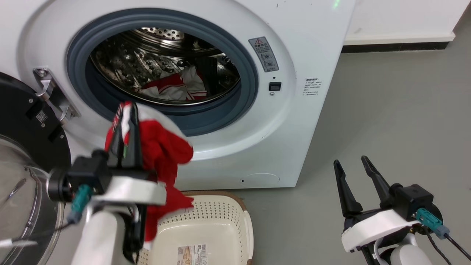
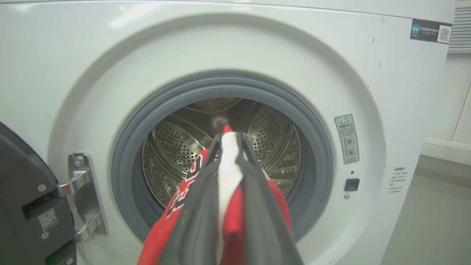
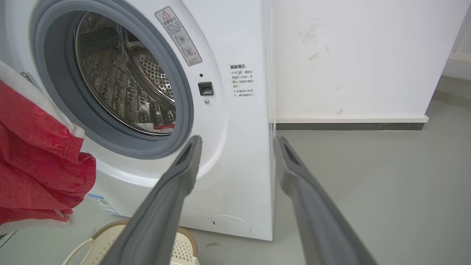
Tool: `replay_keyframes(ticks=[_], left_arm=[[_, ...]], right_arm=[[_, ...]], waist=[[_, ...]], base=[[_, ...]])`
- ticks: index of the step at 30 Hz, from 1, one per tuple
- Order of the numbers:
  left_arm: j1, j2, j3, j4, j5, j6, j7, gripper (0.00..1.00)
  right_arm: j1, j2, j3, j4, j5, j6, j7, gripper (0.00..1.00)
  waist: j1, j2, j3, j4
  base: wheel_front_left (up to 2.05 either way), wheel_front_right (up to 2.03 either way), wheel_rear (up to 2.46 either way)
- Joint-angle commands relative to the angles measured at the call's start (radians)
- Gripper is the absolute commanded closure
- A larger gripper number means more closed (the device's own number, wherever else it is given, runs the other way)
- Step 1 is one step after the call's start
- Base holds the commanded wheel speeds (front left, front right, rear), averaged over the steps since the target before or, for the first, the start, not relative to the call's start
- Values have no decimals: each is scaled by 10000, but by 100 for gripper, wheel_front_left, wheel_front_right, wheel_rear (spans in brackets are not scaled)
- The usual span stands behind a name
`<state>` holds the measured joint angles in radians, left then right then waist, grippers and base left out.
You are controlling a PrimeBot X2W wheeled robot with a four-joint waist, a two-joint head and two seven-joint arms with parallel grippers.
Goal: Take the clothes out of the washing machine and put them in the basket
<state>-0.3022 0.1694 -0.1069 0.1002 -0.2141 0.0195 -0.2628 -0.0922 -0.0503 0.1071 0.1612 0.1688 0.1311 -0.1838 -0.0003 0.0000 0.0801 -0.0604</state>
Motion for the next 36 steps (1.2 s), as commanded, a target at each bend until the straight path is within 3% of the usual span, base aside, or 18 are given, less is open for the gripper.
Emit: replay_keyframes(ticks=[1, 5, 13, 23, 36], left_arm=[[710, -98, -90, -426, 95, 169, 52, 100], [1957, -363, -268, -654, -113, 371, 238, 100], [2703, -882, -665, 778, -577, 465, 123, 100], [110, -1160, -1107, 4063, -1156, -225, -38, 100], [-3593, -1189, -915, 9204, -1596, -590, -25, 100]], right_arm=[[146, 5, -24, -96, -23, -5, 47, 0], [109, 5, -67, -233, -79, -5, 114, 0], [-282, 3, -174, -564, -301, -5, 214, 0], [-1295, 1, -159, -1206, -767, -7, 427, 0], [-2476, 3, 46, -1236, -1010, -5, 256, 0]], waist=[[3, 0, 152, 131], [3, 0, 530, 346], [3, 0, 1716, 718], [3, 0, 4160, 1059], [3, 0, 6615, 464]], base=[[0, 0, 0], [0, 0, 0], [0, 0, 0], [0, 0, 0], [0, 0, 0]])
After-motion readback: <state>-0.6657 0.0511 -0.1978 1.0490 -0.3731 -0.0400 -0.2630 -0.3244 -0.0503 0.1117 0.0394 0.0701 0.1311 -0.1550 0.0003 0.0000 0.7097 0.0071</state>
